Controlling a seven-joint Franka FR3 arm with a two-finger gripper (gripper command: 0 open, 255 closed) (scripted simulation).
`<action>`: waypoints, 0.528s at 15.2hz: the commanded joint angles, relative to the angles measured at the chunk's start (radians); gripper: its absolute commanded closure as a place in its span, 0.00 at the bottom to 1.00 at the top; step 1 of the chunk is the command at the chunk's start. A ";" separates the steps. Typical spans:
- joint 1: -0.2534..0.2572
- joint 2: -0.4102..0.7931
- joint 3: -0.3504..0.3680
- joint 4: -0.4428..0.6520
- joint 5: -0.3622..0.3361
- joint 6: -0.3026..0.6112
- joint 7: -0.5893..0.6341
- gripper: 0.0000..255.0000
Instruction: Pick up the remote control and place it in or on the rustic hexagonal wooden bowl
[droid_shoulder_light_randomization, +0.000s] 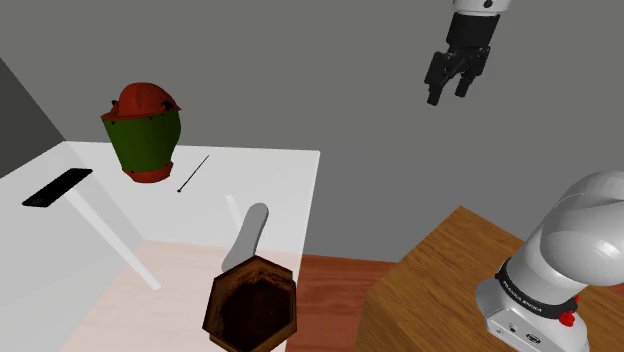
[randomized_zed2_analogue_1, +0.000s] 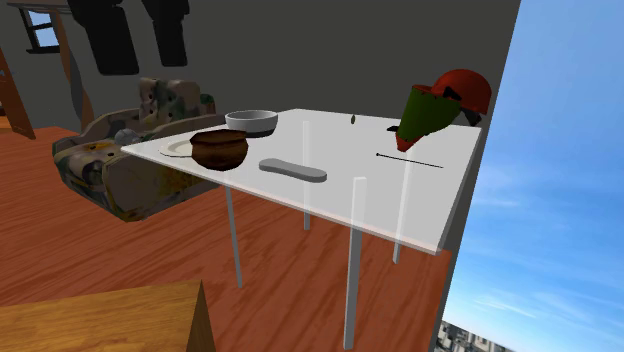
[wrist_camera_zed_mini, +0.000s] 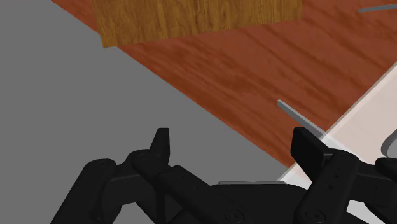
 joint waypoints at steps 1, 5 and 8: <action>0.000 0.000 0.000 0.000 0.000 0.000 0.000 0.00; 0.015 0.002 0.091 -0.057 0.059 0.060 0.133 0.00; 0.027 0.021 0.161 -0.085 0.103 0.110 0.232 0.00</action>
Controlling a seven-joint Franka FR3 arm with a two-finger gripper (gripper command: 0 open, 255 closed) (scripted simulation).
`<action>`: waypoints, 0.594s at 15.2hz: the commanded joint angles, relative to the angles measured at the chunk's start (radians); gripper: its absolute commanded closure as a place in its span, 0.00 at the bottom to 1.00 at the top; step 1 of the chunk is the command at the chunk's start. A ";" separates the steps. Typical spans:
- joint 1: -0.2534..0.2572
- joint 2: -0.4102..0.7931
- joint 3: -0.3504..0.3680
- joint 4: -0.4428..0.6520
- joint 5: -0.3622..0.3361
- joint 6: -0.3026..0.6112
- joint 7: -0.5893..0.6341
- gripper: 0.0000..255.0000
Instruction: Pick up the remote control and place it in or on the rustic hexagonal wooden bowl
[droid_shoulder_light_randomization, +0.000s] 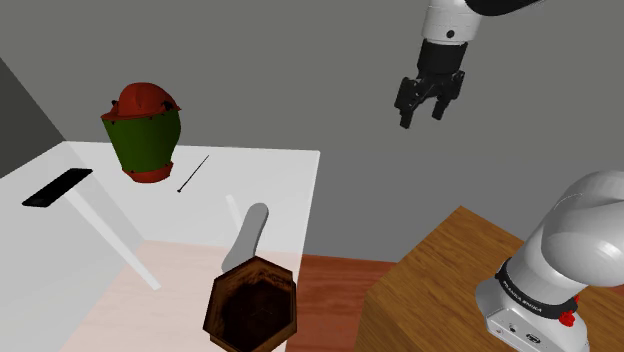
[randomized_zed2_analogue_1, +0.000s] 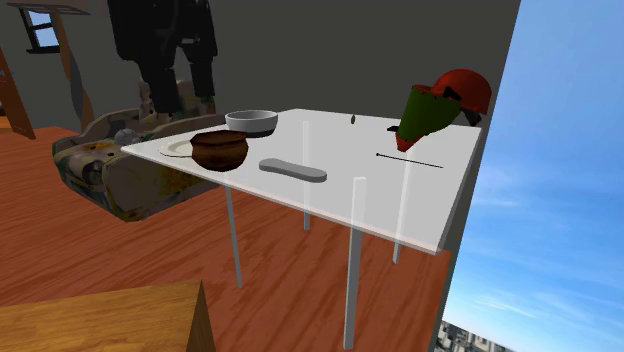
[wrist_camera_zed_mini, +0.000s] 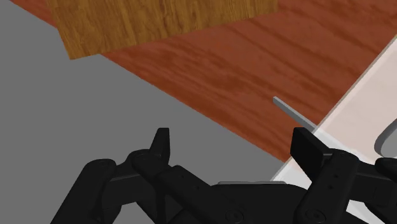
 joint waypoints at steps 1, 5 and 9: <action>0.011 0.016 0.053 -0.007 0.033 0.027 0.076 0.00; 0.025 0.074 0.147 -0.016 0.084 0.101 0.206 0.00; 0.032 0.159 0.242 -0.001 0.121 0.179 0.336 0.00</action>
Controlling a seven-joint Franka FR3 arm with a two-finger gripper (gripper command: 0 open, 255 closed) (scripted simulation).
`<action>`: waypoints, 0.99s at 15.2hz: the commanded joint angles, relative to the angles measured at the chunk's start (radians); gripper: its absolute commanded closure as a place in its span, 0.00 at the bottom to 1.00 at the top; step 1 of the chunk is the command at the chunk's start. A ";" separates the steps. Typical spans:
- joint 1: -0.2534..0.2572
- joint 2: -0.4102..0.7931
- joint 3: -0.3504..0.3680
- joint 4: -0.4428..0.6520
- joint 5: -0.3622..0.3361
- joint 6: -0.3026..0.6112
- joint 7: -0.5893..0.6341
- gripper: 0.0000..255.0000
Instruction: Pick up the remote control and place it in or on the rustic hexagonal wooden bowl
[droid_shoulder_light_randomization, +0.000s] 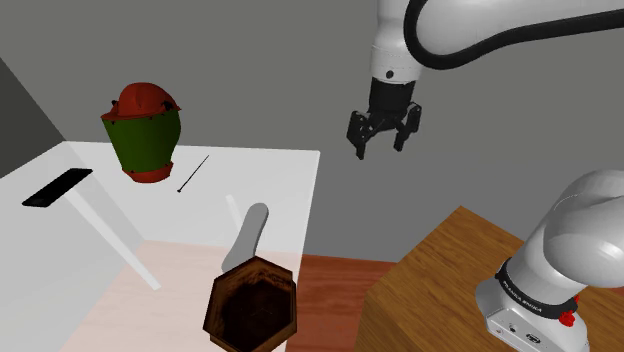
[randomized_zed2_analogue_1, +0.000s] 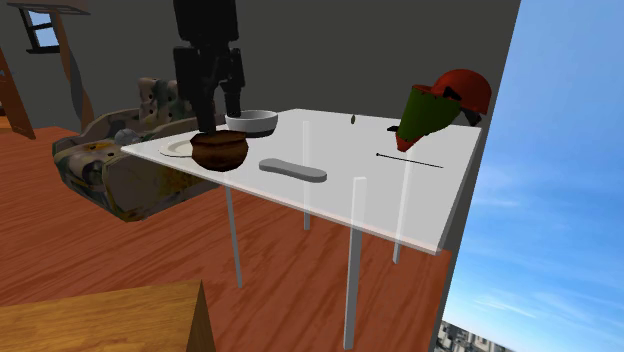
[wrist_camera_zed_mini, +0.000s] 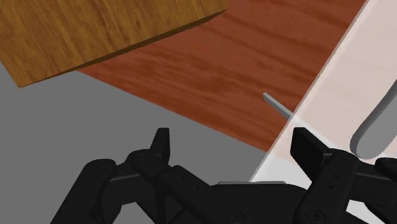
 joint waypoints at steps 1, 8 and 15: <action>0.001 0.057 0.051 0.016 0.015 0.047 0.070 0.00; -0.014 0.273 0.213 0.112 0.005 0.179 0.315 0.00; -0.030 0.560 0.350 0.279 -0.137 0.276 0.607 0.00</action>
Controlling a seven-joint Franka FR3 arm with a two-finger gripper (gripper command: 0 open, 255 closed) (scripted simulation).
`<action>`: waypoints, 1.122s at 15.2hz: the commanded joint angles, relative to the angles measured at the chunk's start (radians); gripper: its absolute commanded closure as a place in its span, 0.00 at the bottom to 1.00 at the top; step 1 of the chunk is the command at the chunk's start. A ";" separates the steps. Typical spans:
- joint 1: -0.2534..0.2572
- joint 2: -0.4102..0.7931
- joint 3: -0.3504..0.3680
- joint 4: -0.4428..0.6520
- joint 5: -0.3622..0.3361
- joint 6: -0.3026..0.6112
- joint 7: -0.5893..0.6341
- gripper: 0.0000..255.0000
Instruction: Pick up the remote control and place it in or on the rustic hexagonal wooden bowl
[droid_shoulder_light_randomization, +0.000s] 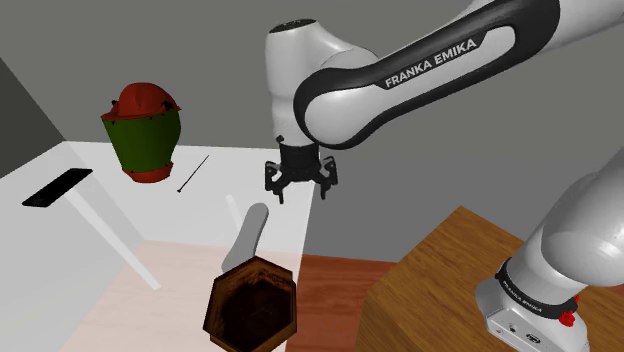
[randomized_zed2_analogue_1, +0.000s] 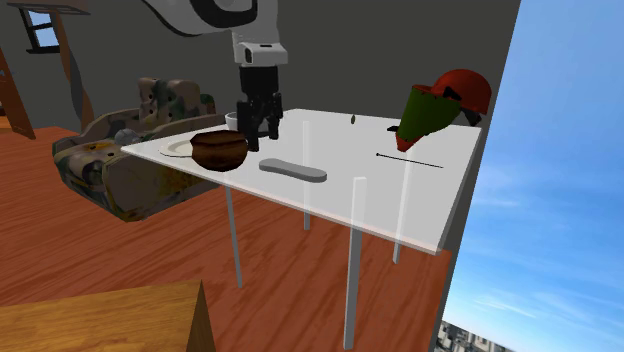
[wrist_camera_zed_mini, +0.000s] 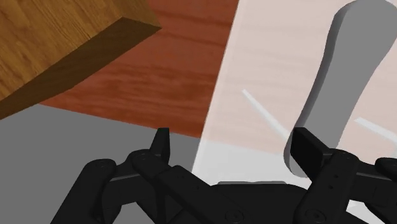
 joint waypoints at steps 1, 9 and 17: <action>0.002 0.101 0.031 0.065 -0.066 0.020 0.098 0.00; 0.138 0.478 0.015 0.370 -0.320 0.009 0.419 0.00; 0.192 0.591 -0.022 0.420 -0.384 0.056 0.482 0.00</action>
